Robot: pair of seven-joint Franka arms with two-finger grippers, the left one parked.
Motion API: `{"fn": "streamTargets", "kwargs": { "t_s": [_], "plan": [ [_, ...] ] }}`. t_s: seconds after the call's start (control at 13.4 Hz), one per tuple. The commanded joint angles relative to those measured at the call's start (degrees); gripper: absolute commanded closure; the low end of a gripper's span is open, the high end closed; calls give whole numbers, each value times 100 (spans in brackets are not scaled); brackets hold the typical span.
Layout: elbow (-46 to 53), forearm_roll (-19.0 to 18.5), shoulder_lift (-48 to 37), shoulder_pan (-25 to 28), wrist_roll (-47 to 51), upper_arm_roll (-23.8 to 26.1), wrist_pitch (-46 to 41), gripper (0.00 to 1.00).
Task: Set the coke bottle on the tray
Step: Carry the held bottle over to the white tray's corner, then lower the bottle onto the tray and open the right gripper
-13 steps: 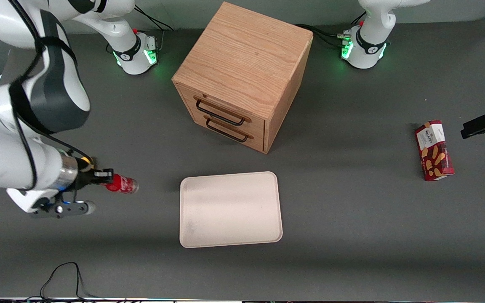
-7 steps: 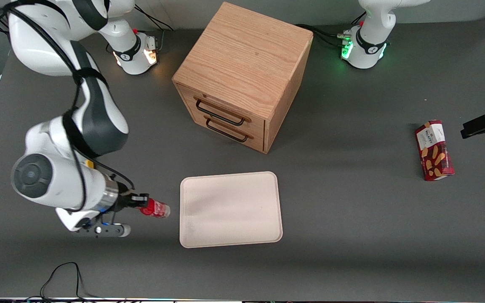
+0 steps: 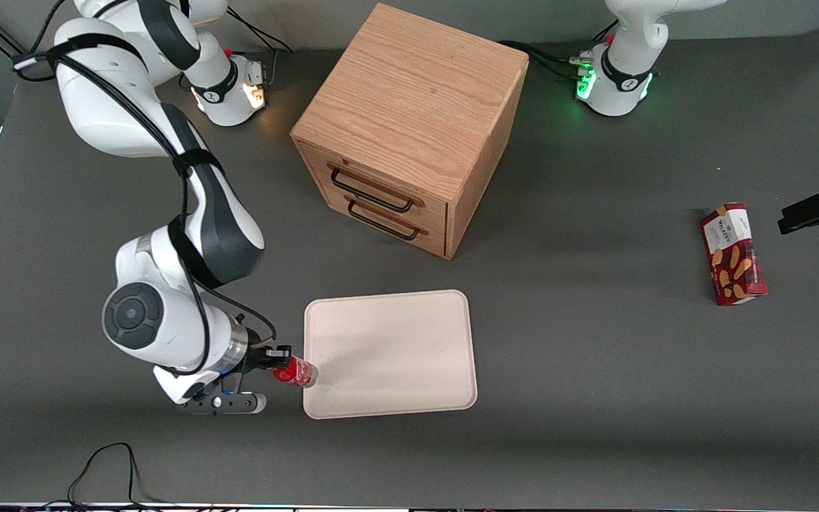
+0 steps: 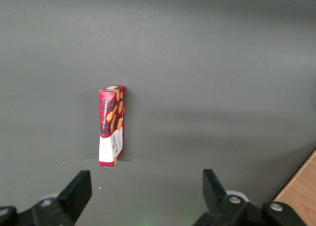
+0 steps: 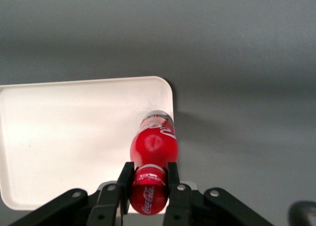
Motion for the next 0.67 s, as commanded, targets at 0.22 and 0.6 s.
{"fn": "streamTargets", "kwargs": {
  "t_s": [0.22,0.6],
  "plan": [
    [363,-282,363,201,321,-30,378,100],
    [345,-378,442,289,426,-30,405,100]
  ]
}}
